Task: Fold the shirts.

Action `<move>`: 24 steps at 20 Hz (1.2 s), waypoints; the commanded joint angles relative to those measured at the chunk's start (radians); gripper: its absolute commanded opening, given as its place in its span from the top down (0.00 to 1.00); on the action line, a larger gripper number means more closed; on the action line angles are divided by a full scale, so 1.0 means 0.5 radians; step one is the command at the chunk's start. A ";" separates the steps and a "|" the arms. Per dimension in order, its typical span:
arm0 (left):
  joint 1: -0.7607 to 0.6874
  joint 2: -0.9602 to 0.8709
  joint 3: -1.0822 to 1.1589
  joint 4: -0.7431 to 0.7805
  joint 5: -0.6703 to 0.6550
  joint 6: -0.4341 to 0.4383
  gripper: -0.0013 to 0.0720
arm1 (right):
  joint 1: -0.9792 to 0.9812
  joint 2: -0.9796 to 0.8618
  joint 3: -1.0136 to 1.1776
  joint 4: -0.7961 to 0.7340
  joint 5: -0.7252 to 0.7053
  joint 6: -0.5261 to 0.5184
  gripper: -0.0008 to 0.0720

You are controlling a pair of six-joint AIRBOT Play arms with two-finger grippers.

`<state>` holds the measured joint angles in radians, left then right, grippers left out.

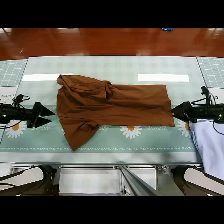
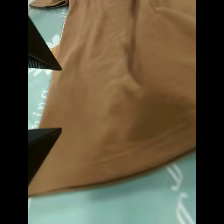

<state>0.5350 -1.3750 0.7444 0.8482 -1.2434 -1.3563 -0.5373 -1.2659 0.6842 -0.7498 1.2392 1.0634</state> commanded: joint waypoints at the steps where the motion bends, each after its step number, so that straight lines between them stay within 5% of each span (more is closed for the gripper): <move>1: -0.087 -0.071 -0.063 -0.104 0.140 0.042 0.29 | -0.002 0.038 -0.105 0.073 -0.011 -0.038 0.42; 5: -0.276 -0.158 -0.050 -0.210 0.275 0.040 0.30 | -0.002 0.038 -0.105 0.111 0.121 -0.140 0.42; 6: -0.323 -0.188 -0.033 -0.217 0.282 0.040 0.42 | -0.004 0.038 -0.105 0.110 0.132 -0.139 0.42; 7: -0.347 -0.206 -0.008 -0.217 0.269 0.051 0.87 | -0.007 0.038 -0.101 0.099 0.134 -0.125 0.42; 8: -0.357 -0.203 0.013 -0.217 0.259 0.079 0.96 | -0.030 0.038 -0.091 0.053 0.131 -0.049 0.42; 15: -0.349 -0.200 0.117 -0.208 0.098 0.185 0.96 | -0.182 0.037 -0.076 -0.542 0.089 0.388 0.42; 24: -0.529 -0.206 0.117 -0.209 0.192 0.175 0.96 | -0.066 -0.198 -0.057 -0.314 -0.146 0.398 0.42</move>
<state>0.3042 -1.4773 0.8021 0.7437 -1.1751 -1.2671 -0.6044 -1.3151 0.6537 -0.9482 1.2266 1.2724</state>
